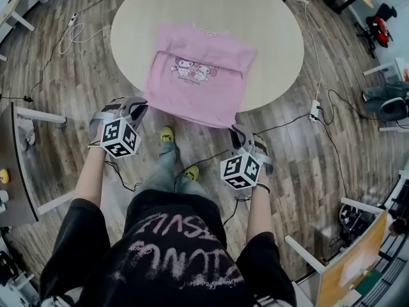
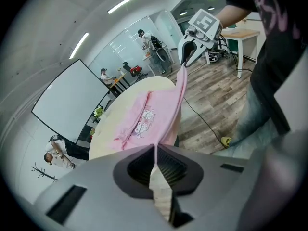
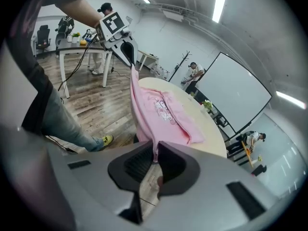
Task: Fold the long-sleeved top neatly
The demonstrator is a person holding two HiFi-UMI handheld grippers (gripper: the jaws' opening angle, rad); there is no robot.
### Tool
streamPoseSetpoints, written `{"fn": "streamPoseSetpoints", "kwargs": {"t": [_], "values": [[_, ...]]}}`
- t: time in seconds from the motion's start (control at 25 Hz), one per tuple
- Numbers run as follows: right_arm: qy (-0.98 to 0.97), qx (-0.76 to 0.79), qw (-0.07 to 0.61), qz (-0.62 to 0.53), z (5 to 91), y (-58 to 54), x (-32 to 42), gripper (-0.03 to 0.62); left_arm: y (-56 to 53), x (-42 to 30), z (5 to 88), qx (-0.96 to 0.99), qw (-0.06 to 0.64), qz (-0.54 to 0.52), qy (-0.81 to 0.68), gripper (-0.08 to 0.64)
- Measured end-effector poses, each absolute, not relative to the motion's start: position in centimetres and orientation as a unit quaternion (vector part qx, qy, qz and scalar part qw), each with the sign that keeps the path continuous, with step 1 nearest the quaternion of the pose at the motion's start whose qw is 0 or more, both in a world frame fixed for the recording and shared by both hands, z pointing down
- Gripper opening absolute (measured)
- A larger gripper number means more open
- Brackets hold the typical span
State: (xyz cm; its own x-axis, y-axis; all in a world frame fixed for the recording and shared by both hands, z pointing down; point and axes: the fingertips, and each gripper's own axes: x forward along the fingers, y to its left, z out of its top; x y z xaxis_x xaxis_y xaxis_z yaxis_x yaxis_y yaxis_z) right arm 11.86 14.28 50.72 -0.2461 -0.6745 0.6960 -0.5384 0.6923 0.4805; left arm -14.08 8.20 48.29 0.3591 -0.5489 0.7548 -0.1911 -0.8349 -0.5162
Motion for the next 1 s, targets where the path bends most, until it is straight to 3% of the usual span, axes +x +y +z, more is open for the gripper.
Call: {"fn": "streamPoseSetpoints", "kwargs": {"t": [1.0], "values": [[-0.763, 0.401, 0.506, -0.002, 47.0, -0.7, 11.3, 0.034, -8.7, -14.0, 47.1, -0.848, 0.144, -0.488, 0.145, 0.026]]}}
